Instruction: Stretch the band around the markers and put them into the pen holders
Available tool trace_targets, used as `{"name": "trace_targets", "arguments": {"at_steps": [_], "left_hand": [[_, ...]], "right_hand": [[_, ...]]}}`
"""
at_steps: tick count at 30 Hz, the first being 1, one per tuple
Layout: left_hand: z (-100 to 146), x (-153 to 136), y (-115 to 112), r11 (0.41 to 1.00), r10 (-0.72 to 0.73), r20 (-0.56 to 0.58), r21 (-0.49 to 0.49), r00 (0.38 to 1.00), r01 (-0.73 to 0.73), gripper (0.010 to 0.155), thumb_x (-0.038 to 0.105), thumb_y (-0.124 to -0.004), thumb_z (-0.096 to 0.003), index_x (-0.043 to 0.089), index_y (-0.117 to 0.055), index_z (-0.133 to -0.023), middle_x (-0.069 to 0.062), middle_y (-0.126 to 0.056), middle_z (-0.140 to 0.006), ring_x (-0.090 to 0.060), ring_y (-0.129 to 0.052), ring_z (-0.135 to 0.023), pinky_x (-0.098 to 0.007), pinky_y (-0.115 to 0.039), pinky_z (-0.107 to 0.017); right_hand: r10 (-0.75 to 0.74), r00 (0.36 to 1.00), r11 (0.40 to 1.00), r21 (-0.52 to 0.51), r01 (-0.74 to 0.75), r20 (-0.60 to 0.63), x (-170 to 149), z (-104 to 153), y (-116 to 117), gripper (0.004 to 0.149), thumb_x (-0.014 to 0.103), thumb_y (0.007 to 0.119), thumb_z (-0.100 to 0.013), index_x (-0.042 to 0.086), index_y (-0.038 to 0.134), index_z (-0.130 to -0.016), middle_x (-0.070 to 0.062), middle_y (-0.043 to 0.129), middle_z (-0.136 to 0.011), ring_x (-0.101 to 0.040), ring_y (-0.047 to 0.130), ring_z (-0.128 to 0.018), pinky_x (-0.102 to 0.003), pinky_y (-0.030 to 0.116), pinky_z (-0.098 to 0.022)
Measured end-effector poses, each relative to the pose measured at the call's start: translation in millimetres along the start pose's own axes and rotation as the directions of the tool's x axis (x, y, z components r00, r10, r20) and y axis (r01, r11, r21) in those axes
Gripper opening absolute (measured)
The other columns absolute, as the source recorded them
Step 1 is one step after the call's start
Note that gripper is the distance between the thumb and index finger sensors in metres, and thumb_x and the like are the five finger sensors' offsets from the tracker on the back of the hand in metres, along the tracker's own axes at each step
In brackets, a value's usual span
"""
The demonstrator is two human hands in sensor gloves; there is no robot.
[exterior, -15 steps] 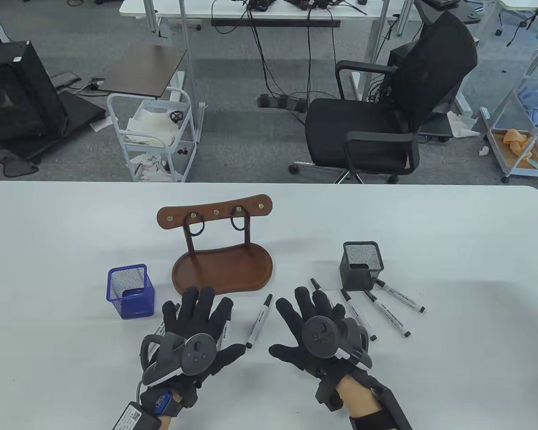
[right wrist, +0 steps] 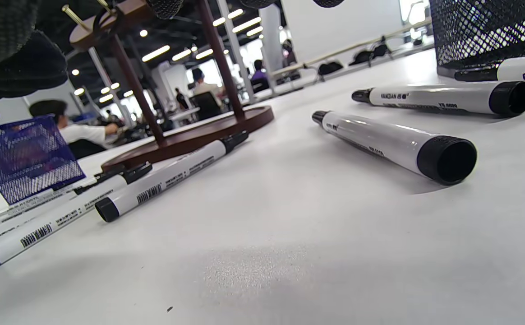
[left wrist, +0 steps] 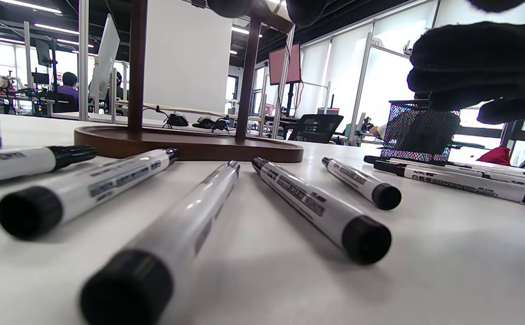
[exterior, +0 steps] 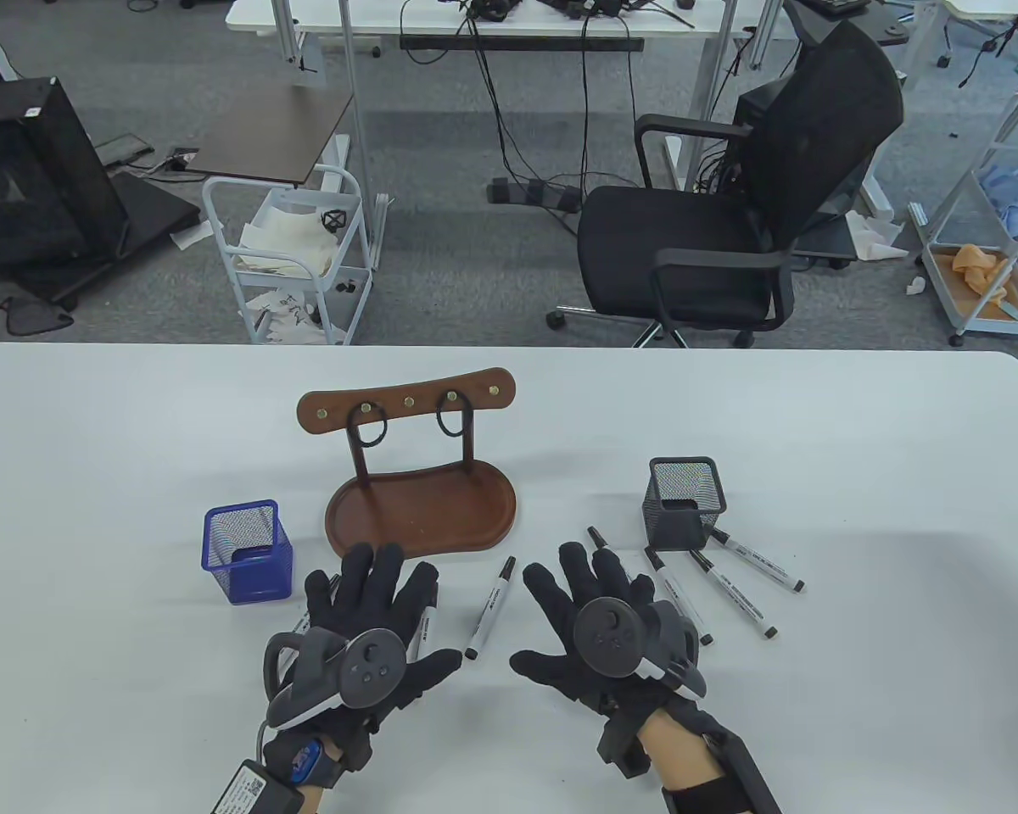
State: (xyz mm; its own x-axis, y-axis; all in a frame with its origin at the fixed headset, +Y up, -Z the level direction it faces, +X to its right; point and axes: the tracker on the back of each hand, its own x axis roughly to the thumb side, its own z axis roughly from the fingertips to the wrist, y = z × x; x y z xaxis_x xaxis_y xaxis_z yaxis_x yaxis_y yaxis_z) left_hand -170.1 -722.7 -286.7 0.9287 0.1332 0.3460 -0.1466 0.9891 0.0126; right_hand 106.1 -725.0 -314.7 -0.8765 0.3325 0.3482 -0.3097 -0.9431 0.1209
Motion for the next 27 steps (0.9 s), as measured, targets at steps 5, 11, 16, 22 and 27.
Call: {"name": "trace_targets", "arguments": {"at_steps": [5,11,16,22,27], "left_hand": [[-2,0,0,1.000,0.012,0.003,-0.003,1.000,-0.012,0.097,0.085,-0.053,-0.0475,0.029,-0.032,-0.124,-0.022,-0.027,-0.136,-0.054,-0.016,-0.122,-0.086,-0.026,-0.073],[-12,3,11,0.999,0.039,0.023,-0.030,0.999,-0.038,0.096,0.084,-0.054,-0.0482,0.028,-0.035,-0.124,-0.024,-0.029,-0.135,-0.054,-0.018,-0.122,-0.085,-0.027,-0.074],[-27,-4,42,0.996,0.090,0.001,-0.016,0.996,-0.090,0.097,0.083,-0.054,-0.0491,0.024,-0.036,-0.124,-0.025,-0.031,-0.134,-0.054,-0.022,-0.122,-0.084,-0.031,-0.074],[-53,-31,71,0.953,0.303,-0.135,0.050,0.943,-0.299,0.094,0.077,-0.057,-0.0527,0.010,-0.046,-0.118,-0.028,-0.044,-0.129,-0.056,-0.037,-0.118,-0.078,-0.044,-0.076],[-69,-58,75,0.884,0.467,-0.286,0.119,0.837,-0.453,0.091,0.073,-0.058,-0.0548,0.004,-0.051,-0.115,-0.028,-0.055,-0.124,-0.056,-0.050,-0.114,-0.074,-0.052,-0.075]], "right_hand": [[-0.002,1.000,1.000,-0.005,0.002,-0.001,0,1,-1,0.091,0.077,0.073,-0.039,0.039,0.037,-0.113,-0.012,0.025,-0.132,-0.053,0.025,-0.116,-0.083,0.033,-0.070],[0.001,1.000,1.000,-0.003,-0.001,0.002,0,0,-1,0.091,0.077,0.073,-0.038,0.039,0.037,-0.113,-0.012,0.026,-0.132,-0.053,0.025,-0.116,-0.083,0.033,-0.070],[-0.007,1.000,1.000,-0.008,0.007,-0.004,-2,1,-2,0.091,0.077,0.073,-0.039,0.039,0.037,-0.113,-0.012,0.026,-0.131,-0.053,0.025,-0.116,-0.083,0.033,-0.070],[-0.012,1.000,1.000,-0.010,0.012,-0.006,-3,1,-3,0.091,0.076,0.073,-0.039,0.039,0.038,-0.113,-0.012,0.026,-0.131,-0.053,0.026,-0.116,-0.083,0.034,-0.070],[-0.023,1.000,1.000,-0.014,0.023,-0.005,-4,2,-5,0.091,0.076,0.073,-0.039,0.039,0.038,-0.113,-0.012,0.026,-0.131,-0.054,0.026,-0.116,-0.083,0.034,-0.070]]}}
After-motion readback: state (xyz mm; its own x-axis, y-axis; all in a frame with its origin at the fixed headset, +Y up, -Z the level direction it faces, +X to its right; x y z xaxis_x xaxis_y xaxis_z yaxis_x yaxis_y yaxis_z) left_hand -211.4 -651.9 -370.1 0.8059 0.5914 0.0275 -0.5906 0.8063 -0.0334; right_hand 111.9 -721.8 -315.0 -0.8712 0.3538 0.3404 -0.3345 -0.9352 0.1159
